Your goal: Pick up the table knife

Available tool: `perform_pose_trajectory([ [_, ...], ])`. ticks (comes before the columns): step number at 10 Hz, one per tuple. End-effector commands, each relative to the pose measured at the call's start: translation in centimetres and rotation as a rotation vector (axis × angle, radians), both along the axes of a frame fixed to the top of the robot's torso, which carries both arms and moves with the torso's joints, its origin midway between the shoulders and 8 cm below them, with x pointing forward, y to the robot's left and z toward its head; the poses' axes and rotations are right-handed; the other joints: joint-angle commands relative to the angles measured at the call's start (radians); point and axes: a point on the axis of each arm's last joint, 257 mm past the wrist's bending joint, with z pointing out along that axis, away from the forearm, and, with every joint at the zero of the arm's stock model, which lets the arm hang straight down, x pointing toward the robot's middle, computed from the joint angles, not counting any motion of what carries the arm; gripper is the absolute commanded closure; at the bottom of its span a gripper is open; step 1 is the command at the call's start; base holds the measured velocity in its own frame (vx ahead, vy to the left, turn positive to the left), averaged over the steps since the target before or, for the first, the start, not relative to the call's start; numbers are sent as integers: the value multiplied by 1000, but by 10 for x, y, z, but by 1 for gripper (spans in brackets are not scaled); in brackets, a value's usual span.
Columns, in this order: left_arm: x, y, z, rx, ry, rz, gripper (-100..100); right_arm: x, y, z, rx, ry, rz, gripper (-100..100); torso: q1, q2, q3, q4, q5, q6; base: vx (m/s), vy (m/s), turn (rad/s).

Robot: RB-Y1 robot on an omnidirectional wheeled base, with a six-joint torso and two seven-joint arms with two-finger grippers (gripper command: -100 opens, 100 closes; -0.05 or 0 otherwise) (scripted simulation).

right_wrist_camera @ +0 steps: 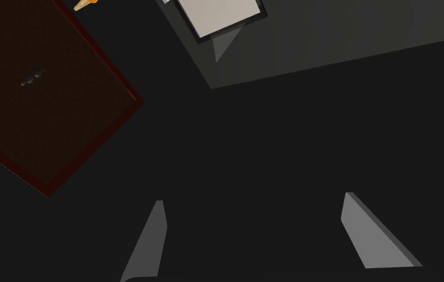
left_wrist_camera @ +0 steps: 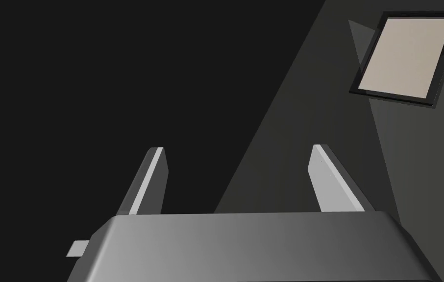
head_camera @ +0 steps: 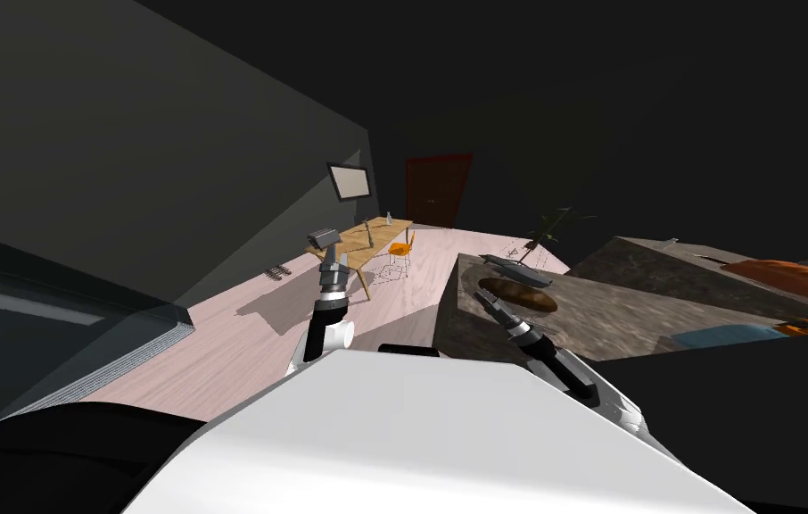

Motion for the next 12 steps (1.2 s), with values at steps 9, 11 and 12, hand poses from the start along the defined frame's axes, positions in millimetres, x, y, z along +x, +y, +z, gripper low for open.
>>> perform_pose_trajectory([
  [9, 0, 0, 0, 0, 0, 0, 0, -41, -58, -79, -315, 148, 89, -100, 0, -1, 0, 0, 0, 0, -32, -33, 179],
  [11, 0, 0, 0, 0, 0, 0, 0, -52, -74, -91, -381, 179, 110, -100, 0, 0, 0, 0, 0, 1, -33, -29, 175],
  [12, 0, 0, 0, 0, 0, 0, 0, -61, -86, -97, -443, 198, 140, -100, 0, -1, 0, 0, 0, 1, -22, -29, 254],
])
